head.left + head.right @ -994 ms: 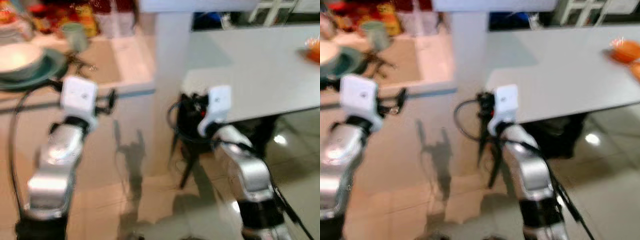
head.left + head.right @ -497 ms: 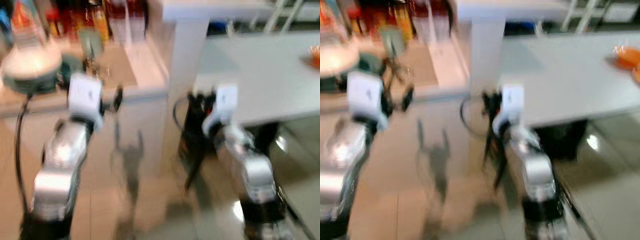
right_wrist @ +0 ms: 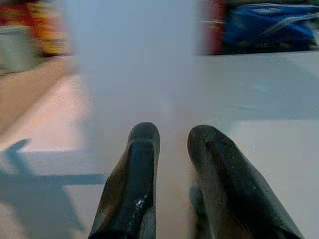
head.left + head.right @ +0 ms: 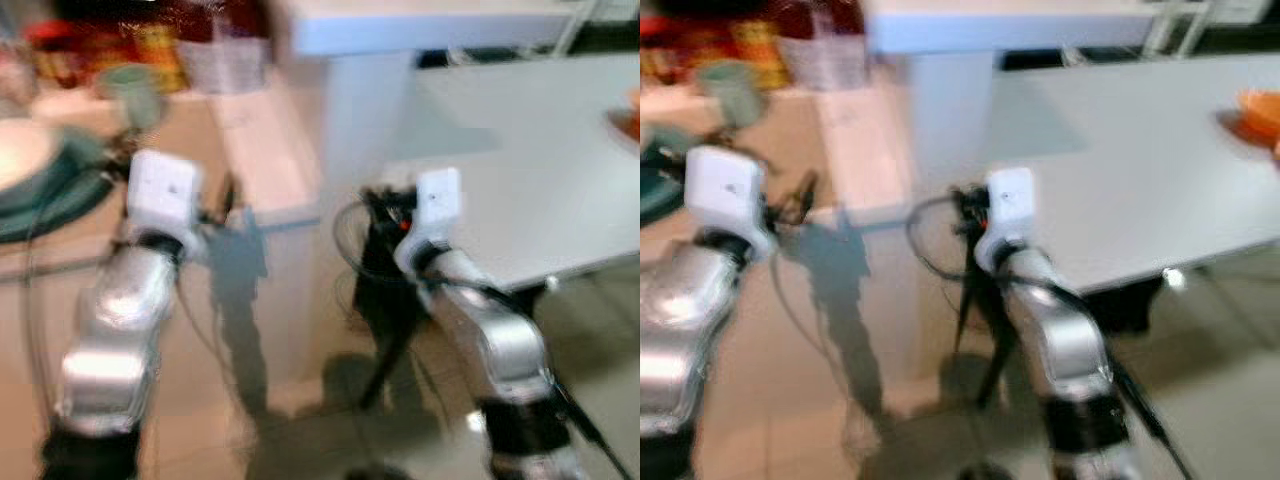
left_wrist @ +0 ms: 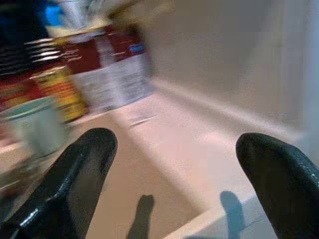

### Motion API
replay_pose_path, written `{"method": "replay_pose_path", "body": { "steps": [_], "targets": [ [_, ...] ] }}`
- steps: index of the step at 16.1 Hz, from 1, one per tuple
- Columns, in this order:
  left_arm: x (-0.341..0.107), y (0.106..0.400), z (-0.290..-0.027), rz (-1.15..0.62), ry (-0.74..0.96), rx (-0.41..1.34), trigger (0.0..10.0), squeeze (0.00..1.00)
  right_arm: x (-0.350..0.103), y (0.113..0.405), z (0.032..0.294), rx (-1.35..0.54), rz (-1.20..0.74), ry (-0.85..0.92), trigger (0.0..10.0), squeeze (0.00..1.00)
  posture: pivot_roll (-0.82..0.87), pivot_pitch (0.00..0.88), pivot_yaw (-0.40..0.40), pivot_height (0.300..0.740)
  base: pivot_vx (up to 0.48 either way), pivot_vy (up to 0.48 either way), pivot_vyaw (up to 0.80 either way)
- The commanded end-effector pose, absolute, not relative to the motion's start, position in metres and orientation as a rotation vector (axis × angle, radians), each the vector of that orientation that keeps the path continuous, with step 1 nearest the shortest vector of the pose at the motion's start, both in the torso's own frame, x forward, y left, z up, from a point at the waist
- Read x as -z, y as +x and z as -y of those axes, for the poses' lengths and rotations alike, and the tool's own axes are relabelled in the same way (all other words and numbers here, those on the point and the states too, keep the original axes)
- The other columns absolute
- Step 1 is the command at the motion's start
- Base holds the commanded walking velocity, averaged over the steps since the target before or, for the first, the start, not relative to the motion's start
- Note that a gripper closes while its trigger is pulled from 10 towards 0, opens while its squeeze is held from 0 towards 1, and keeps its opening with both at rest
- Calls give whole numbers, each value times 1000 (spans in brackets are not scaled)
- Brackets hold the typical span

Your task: Setting the table

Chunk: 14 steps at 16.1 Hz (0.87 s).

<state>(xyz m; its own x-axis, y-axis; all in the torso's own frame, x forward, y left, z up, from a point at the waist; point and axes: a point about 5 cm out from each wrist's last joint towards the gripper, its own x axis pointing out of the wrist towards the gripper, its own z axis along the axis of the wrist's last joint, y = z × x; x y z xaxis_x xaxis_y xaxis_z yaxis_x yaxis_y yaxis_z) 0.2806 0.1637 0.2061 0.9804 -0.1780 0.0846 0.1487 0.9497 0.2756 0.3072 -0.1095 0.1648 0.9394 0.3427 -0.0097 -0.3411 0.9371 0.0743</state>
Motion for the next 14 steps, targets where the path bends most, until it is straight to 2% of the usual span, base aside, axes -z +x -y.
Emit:
{"method": "replay_pose_path", "body": {
  "steps": [1, 3, 4, 5, 11, 12, 13, 14],
  "targets": [
    [-213, 278, -170, 136, 276, 160, 10000, 0, -175, 306, 98, -402, 14, 90, 10000, 0, 53, 40, -29, 740, 0, 0, 0],
    [-210, 278, -169, 119, 303, 165, 10000, 0, -177, 303, 95, -442, 22, 96, 10000, 0, 53, 40, -29, 740, 0, 0, 0],
    [-207, 282, -179, 71, 299, 129, 10000, 569, -179, 296, 90, -533, 23, 83, 10000, 0, 50, 44, -27, 740, 0, 0, 0],
    [-207, 288, -189, 44, 294, 92, 10000, 1000, -180, 290, 87, -600, 17, 75, 10000, 0, 48, 45, -25, 740, 0, 0, 0],
    [-212, 303, -221, -34, 322, -19, 10000, 1000, -180, 272, 89, -733, -34, 79, 10000, 0, 46, 58, -15, 740, 0, 0, 0],
    [-210, 305, -225, -52, 313, -32, 10000, 259, -180, 269, 88, -758, -43, 75, 10000, 0, 45, 62, -16, 740, 0, 0, 0],
    [-207, 309, -228, -82, 309, -23, 10000, 0, -180, 267, 86, -792, -51, 62, 10000, 0, 44, 63, -15, 740, 0, 0, 0],
    [-203, 312, -231, -110, 304, -11, 10000, 0, -180, 265, 85, -820, -58, 50, 10000, 0, 42, 64, -14, 740, 0, 0, 0]
  ]
}}
